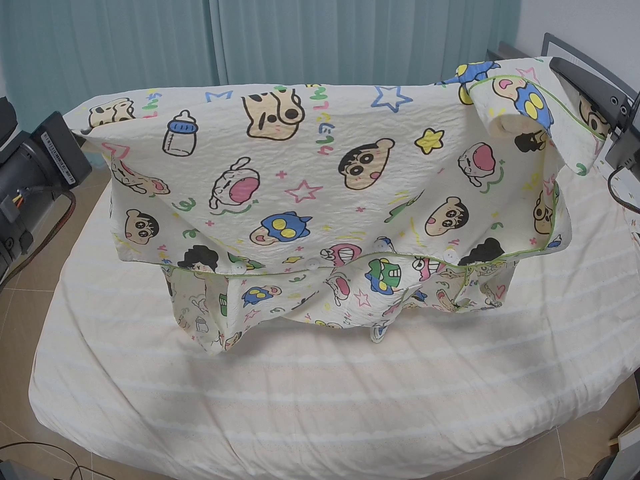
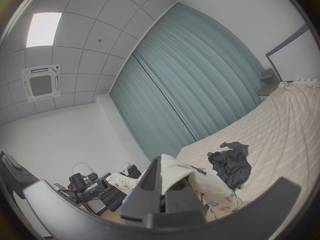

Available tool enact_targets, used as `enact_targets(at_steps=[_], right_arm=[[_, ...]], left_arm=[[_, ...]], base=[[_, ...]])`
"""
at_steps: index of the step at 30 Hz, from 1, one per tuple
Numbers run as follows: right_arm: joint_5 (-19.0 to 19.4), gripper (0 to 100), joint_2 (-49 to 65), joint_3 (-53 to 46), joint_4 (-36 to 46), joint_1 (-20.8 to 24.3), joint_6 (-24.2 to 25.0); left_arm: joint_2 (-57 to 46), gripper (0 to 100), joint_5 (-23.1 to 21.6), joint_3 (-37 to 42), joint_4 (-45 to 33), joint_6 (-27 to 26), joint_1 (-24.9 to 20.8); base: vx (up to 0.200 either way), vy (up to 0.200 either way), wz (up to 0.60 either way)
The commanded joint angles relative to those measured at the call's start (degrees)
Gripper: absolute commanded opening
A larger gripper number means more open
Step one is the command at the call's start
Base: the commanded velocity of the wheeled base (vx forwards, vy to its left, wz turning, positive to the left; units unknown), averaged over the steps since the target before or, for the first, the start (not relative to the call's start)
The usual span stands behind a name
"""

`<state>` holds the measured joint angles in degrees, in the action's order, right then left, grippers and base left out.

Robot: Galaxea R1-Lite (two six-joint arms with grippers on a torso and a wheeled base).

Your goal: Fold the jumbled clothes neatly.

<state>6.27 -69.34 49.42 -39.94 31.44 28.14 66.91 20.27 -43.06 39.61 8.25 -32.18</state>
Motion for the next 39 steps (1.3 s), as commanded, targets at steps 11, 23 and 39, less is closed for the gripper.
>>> enact_targets(at_steps=[11, 23, 39], right_arm=[[0.06, 0, 0.87, 0.41, 0.03, 0.11, -0.10], [0.06, 0, 0.79, -0.03, 0.03, 0.11, -0.10], [-0.11, 0, 0.87, -0.20, 0.03, 0.03, -0.01]], left_arm=[[-1.00, 0, -0.23, 0.69, 0.03, 0.18, 0.02], [-0.91, 0, -0.50, 1.31, 0.12, 0.36, -0.07], [-0.82, 0, -0.59, 2.10, 0.03, 0.27, -0.07]], base=[[-0.127, 0.000, 0.00], [0.000, -0.017, 0.00], [0.000, -0.200, 0.00]])
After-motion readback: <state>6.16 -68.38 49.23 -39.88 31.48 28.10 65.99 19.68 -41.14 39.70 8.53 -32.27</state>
